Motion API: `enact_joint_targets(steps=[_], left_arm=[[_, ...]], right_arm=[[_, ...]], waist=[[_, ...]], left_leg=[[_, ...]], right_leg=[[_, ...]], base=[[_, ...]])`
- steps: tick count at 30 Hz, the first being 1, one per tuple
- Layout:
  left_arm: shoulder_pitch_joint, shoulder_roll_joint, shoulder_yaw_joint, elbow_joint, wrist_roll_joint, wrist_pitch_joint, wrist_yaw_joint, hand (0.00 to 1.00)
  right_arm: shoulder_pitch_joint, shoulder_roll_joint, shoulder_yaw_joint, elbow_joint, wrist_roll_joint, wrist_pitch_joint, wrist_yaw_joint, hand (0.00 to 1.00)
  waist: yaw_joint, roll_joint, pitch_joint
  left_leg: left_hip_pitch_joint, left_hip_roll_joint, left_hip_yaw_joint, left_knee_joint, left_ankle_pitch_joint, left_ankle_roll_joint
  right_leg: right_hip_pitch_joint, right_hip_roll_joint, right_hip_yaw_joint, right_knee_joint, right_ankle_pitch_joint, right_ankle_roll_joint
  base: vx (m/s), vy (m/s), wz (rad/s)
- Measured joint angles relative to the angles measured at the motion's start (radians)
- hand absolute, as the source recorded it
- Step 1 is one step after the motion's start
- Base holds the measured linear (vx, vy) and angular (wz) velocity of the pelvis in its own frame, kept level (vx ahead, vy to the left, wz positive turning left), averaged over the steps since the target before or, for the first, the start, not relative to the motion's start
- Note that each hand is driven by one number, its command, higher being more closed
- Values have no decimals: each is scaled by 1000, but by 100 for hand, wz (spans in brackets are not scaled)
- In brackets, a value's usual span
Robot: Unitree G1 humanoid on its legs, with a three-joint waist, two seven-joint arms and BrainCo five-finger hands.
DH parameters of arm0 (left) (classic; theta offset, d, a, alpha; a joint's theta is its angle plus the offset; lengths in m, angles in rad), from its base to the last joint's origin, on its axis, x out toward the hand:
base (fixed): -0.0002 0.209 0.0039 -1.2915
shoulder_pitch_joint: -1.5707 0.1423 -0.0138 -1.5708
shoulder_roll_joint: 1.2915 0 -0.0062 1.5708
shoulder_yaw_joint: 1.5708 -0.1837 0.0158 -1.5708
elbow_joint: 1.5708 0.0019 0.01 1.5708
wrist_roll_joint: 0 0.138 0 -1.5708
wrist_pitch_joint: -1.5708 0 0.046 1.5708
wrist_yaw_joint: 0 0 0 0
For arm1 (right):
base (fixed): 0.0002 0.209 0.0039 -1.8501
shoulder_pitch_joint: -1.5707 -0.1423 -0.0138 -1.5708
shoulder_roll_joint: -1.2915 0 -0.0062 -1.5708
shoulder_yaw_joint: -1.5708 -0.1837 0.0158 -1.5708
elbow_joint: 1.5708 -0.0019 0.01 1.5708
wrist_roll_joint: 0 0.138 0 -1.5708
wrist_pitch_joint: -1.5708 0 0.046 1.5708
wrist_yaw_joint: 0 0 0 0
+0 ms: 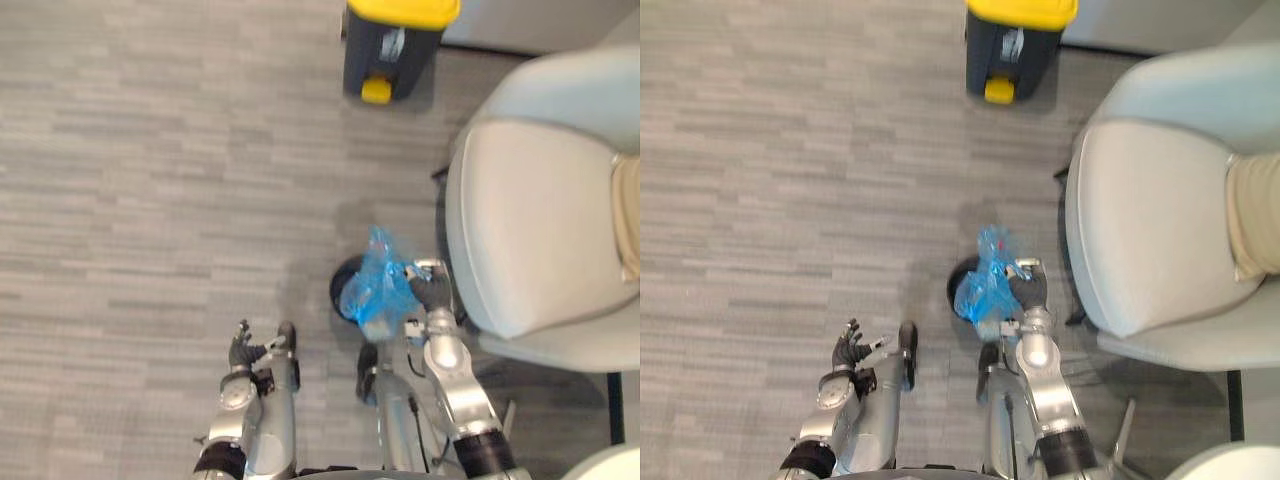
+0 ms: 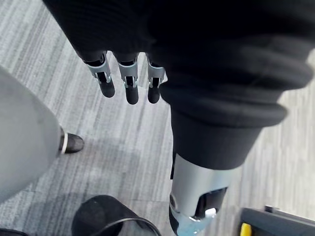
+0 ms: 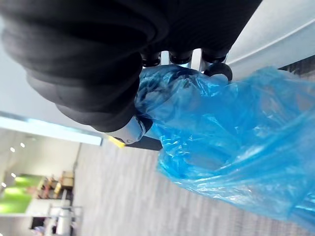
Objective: Gather rubbish on tea table into small bin, then transfer packed bag to large trash can.
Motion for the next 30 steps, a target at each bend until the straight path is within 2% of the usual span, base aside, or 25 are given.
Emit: enact_joint_targets(steps=[3, 5, 6, 7, 8, 10, 11, 12, 13, 14, 15, 16, 17, 18, 19, 20, 21, 23, 24, 25, 27, 28, 29, 30], left_arm=[[25, 11, 0, 0, 6, 1, -8, 0], [25, 17, 4, -3, 7, 1, -22, 0], [26, 12, 9, -6, 7, 1, -23, 0], [25, 5, 17, -15, 7, 0, -25, 0], [31, 5, 16, -42, 7, 1, -31, 0], [66, 6, 18, -117, 7, -1, -37, 0], [95, 8, 23, -175, 7, -6, -36, 0], [108, 7, 23, -202, 7, -9, -33, 0], [129, -4, 16, -249, 4, -16, -31, 0], [154, -24, -4, -291, -12, -18, -32, 0], [170, -31, -13, -318, -18, -19, -34, 0], [193, -49, -42, -358, -32, -26, -38, 0], [196, -57, -53, -369, -42, -27, -41, 0], [207, -60, -93, -412, -51, -28, -44, 0], [204, -57, -117, -436, -51, -28, -46, 0], [203, -56, -124, -459, -51, -28, -53, 0], [203, -41, -140, -516, -50, -30, -64, 0], [202, -14, -154, -595, -48, -42, -65, 0], [185, 2, -155, -630, -47, -62, -64, 0], [157, 14, -157, -638, -45, -75, -63, 0], [102, 39, -170, -634, -37, -87, -60, 0], [44, 62, -192, -619, -4, -87, -60, 0], [1, 79, -205, -597, 8, -87, -61, 0], [-25, 89, -214, -579, 18, -86, -60, 0]], right_arm=[[-4, 18, 4, -54, 55, -29, 36, 100], [-5, 23, 12, -85, 99, -48, 59, 100], [-5, 21, 13, -88, 120, -56, 73, 100], [2, 20, 14, -100, 136, -62, 74, 100], [21, 23, 21, -129, 149, -69, 75, 100], [26, 18, 55, -172, 162, -83, 95, 100], [23, 15, 92, -199, 161, -101, 104, 100], [20, 14, 105, -210, 161, -109, 108, 100], [5, 4, 121, -232, 161, -119, 113, 100], [-14, -21, 126, -241, 162, -119, 112, 100], [-23, -30, 125, -240, 162, -119, 112, 100], [-34, -59, 114, -236, 162, -119, 106, 100], [-37, -78, 105, -235, 162, -118, 100, 100], [-39, -106, 82, -217, 163, -117, 90, 100], [-45, -118, 61, -199, 163, -111, 89, 100], [-54, -125, 51, -193, 163, -107, 88, 100], [-81, -137, 40, -186, 162, -101, 88, 100], [-113, -150, 51, -188, 162, -101, 92, 100], [-134, -161, 60, -188, 163, -101, 94, 100], [-151, -174, 64, -188, 163, -101, 96, 100], [-177, -194, 81, -187, 163, -101, 102, 100], [-202, -213, 87, -182, 171, -101, 136, 100], [-216, -211, 89, -170, 171, -101, 147, 100], [-228, -210, 93, -155, 172, -101, 156, 100]], waist=[[3, 2, -13], [-1, 3, -13], [2, 15, -15], [-1, 17, -12], [1, 15, -13], [7, 16, -15], [13, 13, -21], [25, 12, -23], [55, 22, -26], [64, 50, -42], [62, 66, -49], [58, 93, -58], [57, 115, -55], [51, 129, -54], [53, 124, -53], [51, 119, -50], [47, 110, -45], [26, 113, -52], [19, 118, -59], [13, 119, -60], [-4, 121, -67], [-9, 130, -82], [-11, 122, -84], [-11, 116, -86]], left_leg=[[22, 25, 63, 0, 0, 0], [9, 35, 86, 41, -5, 9], [14, 66, 92, 34, -6, 14], [21, 68, 95, 38, -14, 26], [23, 59, 91, 59, -18, 31], [29, 40, 76, 71, -18, 32], [12, 33, 68, 88, -15, 33], [-3, 32, 67, 101, -13, 29], [-41, 35, 64, 125, 0, 18], [-92, 35, 38, 119, 38, 10], [-115, 36, 19, 106, 63, 6], [-138, 36, -14, 49, 123, -1], [-138, 37, -35, 8, 154, -8], [-110, 35, -52, -111, 176, -37], [-94, 33, -38, -157, 133, -69], [-102, 34, -26, -131, 128, -62], [-105, 32, -8, -21, 117, -43], [-84, 38, 9, 132, 70, 10], [-42, 53, 11, 191, -8, 15], [2, 59, 9, 188, -46, 12], [84, 53, 5, 69, -64, -3], [144, 48, -4, -109, -40, -31], [158, 41, -12, -173, 0, -81], [165, 32, -13, -198, 22, -74]], right_leg=[[16, 23, 58, -57, 62, 11], [-14, 31, 69, -35, 105, 37], [-21, 42, 62, -20, 123, 52], [-46, 31, 43, 121, 64, 20], [-59, 7, 37, 352, -17, 25], [-10, -13, 53, 532, -72, 64], [42, -16, 71, 545, -90, 77], [68, -16, 79, 522, -96, 68], [107, -7, 67, 414, -201, 36], [124, 9, 34, 318, -257, 1], [122, 17, 12, 276, -272, -15], [122, 36, -24, 215, -292, -39], [119, 50, -46, 213, -283, -49], [105, 53, -94, 221, -268, -72], [104, 35, -126, 203, -246, -98], [104, 28, -141, 195, -234, -111], [98, 9, -164, 185, -210, -121], [91, -2, -193, 161, -177, -131], [85, -1, -208, 132, -147, -137], [85, 0, -219, 103, -122, -134], [83, 5, -239, 35, -73, -125], [69, 18, -251, -18, -29, -112], [59, 14, -256, -32, -11, -106], [58, 14, -257, -44, 5, -100]], base=[[3, 64, -79], [-103, 82, -68], [-171, 23, -48], [-214, -16, -13], [-181, -58, 22], [-176, -71, 38], [-200, -123, 30], [-299, -220, 8], [-288, -206, 3], [-378, -228, 14], [-359, -190, 47], [-286, -148, 55], [-375, -188, 85], [-352, -138, 91], [-431, -156, 93], [-328, -109, 76], [-315, -121, 64], [-279, -102, 52], [-236, -30, 41], [-226, -6, 51], [-207, 58, 44], [-202, 102, 34], [-139, 107, 28], [-85, 99, 7]])
